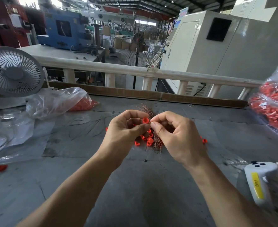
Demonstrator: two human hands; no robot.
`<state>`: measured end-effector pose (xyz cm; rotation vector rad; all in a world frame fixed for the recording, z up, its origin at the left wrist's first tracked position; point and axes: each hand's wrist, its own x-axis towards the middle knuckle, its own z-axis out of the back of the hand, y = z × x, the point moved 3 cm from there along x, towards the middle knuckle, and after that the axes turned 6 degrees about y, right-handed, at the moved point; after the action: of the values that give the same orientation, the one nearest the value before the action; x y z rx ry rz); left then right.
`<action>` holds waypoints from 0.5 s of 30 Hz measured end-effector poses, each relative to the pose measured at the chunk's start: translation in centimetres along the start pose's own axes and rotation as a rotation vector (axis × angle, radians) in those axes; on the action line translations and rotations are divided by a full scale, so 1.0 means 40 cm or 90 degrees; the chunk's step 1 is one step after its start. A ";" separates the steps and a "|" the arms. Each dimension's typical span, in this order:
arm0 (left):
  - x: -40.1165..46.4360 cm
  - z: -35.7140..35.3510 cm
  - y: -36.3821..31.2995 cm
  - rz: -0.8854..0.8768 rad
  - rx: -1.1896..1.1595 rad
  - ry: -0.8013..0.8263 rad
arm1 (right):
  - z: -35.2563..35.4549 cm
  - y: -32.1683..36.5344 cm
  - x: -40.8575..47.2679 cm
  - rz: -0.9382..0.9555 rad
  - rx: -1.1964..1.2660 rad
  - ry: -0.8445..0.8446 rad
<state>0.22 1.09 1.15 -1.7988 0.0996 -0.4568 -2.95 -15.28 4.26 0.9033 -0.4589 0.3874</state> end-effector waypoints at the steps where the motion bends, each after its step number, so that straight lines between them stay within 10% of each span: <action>1: -0.001 -0.002 0.000 0.000 0.005 -0.004 | -0.005 -0.001 -0.001 0.002 -0.002 0.000; 15: -0.010 -0.018 -0.005 0.030 -0.040 0.002 | -0.005 -0.026 0.002 -0.015 -0.015 -0.062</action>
<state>-0.43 0.59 1.37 -1.8527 0.1599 -0.4278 -2.31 -15.68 3.52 0.9071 -0.5405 0.3170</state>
